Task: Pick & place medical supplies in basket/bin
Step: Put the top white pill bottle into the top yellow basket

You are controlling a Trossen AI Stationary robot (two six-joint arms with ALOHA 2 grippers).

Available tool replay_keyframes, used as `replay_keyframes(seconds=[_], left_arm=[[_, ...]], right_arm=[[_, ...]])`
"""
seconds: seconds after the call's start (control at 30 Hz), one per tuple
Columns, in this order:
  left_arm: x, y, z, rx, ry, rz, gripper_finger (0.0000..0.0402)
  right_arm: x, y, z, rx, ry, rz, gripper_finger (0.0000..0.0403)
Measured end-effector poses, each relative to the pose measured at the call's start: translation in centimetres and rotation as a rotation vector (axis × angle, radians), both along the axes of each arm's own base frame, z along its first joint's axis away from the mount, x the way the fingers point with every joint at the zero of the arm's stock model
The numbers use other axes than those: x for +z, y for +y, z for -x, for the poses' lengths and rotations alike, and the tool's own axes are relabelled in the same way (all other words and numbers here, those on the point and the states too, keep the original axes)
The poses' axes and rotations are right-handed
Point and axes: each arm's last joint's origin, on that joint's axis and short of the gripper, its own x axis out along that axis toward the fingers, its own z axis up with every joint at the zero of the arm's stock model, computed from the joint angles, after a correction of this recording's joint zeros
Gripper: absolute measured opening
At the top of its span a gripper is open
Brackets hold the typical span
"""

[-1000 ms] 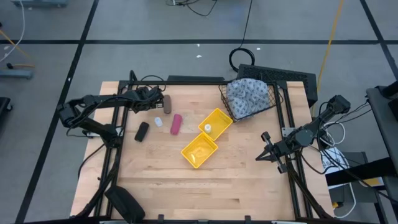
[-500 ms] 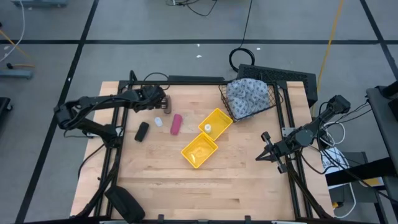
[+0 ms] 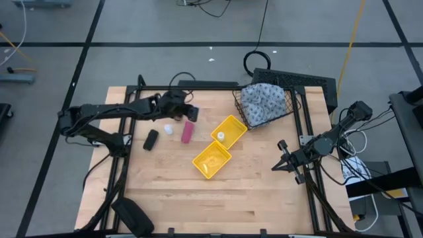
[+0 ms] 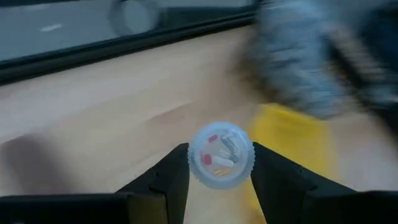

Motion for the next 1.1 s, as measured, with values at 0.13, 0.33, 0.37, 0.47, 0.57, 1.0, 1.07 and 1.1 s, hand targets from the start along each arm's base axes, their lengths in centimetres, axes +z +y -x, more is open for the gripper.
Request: replay_keyframes(seconds=[0.13, 0.33, 0.37, 0.47, 0.57, 1.0, 1.07, 1.1], left_arm=[[1.6, -1.5, -1.3, -0.126, -0.120, -0.024, 0.0162], [3.7, -3.6, -3.4, -0.218, -0.138, -0.044, 0.0163], [4.2, -3.9, -3.9, -0.241, -0.143, -0.058, 0.0163], [5.2, -5.0, -5.9, -0.313, -0.106, -0.096, 0.0163], [5.8, -6.1, -8.3, -0.388, -0.064, -0.139, 0.0163], [1.1, -7.5, -16.2, -0.468, 0.143, -0.212, 0.0163], [0.1, -7.3, -16.5, -0.428, 0.174, -0.212, 0.0163], [-0.4, -7.2, -16.7, -0.414, 0.188, -0.210, 0.0163]], right_arm=[[0.0, 0.0, 0.0, 0.000, 0.000, 0.000, 0.0000], [0.0, 0.0, 0.0, 0.000, 0.000, 0.000, 0.0000], [0.0, 0.0, 0.0, 0.000, 0.000, 0.000, 0.0000], [0.0, 0.0, 0.0, 0.000, 0.001, 0.000, 0.0000], [0.0, 0.0, 0.0, 0.000, -0.001, -0.001, 0.0000], [0.0, 0.0, 0.0, 0.000, 0.000, 0.000, 0.0000], [0.0, 0.0, 0.0, 0.000, 0.000, 0.000, 0.0000], [0.0, 0.0, 0.0, 0.000, 0.001, 0.000, 0.0000]])
